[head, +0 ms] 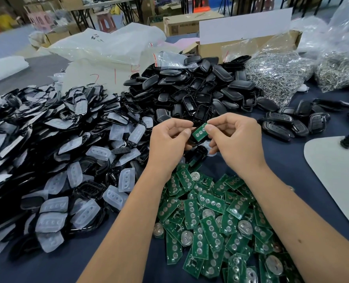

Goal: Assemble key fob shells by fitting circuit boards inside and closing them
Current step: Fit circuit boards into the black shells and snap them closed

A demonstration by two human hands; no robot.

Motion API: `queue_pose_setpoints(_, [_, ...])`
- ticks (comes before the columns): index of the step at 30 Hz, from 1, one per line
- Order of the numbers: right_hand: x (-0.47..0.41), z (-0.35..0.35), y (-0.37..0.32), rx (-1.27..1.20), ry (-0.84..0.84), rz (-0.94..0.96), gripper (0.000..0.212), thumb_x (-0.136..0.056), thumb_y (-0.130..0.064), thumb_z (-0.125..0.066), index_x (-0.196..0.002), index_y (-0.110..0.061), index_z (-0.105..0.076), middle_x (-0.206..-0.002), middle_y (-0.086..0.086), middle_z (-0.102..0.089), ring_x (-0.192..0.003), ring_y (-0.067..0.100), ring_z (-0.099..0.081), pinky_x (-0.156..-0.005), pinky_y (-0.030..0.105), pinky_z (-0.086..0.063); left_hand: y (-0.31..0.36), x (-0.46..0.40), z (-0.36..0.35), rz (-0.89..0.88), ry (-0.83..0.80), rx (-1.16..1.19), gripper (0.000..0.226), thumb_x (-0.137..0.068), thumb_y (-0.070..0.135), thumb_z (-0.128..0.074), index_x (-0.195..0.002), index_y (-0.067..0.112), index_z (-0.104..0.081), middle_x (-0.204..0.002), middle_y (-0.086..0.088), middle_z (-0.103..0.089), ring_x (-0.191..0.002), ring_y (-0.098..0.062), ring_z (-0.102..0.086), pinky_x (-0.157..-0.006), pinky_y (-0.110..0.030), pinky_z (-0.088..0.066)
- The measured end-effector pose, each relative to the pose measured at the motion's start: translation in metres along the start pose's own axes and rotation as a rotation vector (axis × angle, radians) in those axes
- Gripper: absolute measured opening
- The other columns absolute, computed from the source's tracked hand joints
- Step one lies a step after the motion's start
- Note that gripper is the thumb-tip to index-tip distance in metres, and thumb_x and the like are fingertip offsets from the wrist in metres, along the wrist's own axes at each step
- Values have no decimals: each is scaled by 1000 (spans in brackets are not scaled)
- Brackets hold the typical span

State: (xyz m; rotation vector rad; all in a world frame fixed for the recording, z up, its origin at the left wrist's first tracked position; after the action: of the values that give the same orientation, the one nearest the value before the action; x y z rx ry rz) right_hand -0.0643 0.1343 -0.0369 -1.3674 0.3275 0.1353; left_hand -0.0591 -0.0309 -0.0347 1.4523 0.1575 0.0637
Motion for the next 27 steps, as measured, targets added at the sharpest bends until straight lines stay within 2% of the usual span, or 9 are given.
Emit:
queue_pose_setpoints(5, [1,-1,-3,24,25,28,6,-93,-9,-77,-89,-12,-75,-66,3,-71,-50,17,-69,-46,28,-57,4,2,-2,37,-12,154,14,-101,4,-63,-107,9,-73,-104,-11,-77,-98,-27,-76,-72,-34,-64])
queue_pose_setpoints(7, [2,0,-3,47,40,48,6,-94,-11,-77,-89,-14,-75,-67,1,-71,-51,16,-69,-47,31,-58,5,3,-2,57,-27,197,14,-98,0,-66,-108,6,-74,-107,-17,-74,-95,-29,-76,-75,-35,-64])
queue_pose_setpoints(11, [1,0,-3,100,46,59,7,-93,-18,-77,-87,-21,-74,-72,-2,-72,-59,18,-69,-53,39,-59,7,5,-1,101,-9,276,20,-87,-9,-75,-104,3,-75,-102,-16,-75,-83,-25,-78,-72,-30,-63])
queue_pose_setpoints(15, [-1,2,-2,86,-19,41,9,-88,-20,-83,-87,-23,-74,-74,2,-72,-62,19,-66,-58,33,-55,8,5,0,123,34,299,20,-84,-10,-77,-95,6,-77,-95,-13,-76,-82,-25,-78,-69,-29,-63])
queue_pose_setpoints(18, [0,2,-1,97,-46,39,16,-82,-21,-89,-89,-20,-74,-71,-1,-71,-58,6,-60,-56,21,-51,7,5,1,130,37,282,20,-85,-11,-77,-95,7,-76,-95,-14,-76,-81,-26,-78,-68,-28,-62])
queue_pose_setpoints(20, [0,2,0,112,-33,30,17,-81,-22,-90,-88,-19,-75,-70,-2,-71,-58,6,-61,-57,19,-51,8,5,1,133,28,273,19,-85,-11,-76,-96,5,-76,-97,-18,-76,-81,-27,-78,-68,-27,-62])
queue_pose_setpoints(25, [-1,4,1,90,-2,-25,16,-80,-21,-91,-88,-18,-77,-74,1,-74,-69,22,-70,-65,36,-60,9,7,-1,128,4,268,20,-84,-10,-77,-98,4,-75,-94,-23,-73,-74,-26,-76,-70,-27,-62])
queue_pose_setpoints(27, [-1,4,2,86,-11,-49,18,-79,-22,-92,-87,-19,-76,-74,1,-74,-70,23,-70,-67,40,-61,9,7,-1,115,-6,258,20,-83,-10,-78,-96,5,-75,-91,-25,-73,-70,-24,-74,-71,-29,-62])
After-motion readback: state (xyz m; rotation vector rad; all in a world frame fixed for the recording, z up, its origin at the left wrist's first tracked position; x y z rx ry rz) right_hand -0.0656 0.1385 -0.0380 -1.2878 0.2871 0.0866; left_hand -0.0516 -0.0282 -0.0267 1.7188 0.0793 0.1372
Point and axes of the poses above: each hand's wrist, its own x-axis away from the middle knuckle, its own z-axis out of the back of the hand, y = z × x, the point moved 1 cm from there along -x, towards the middle knuckle
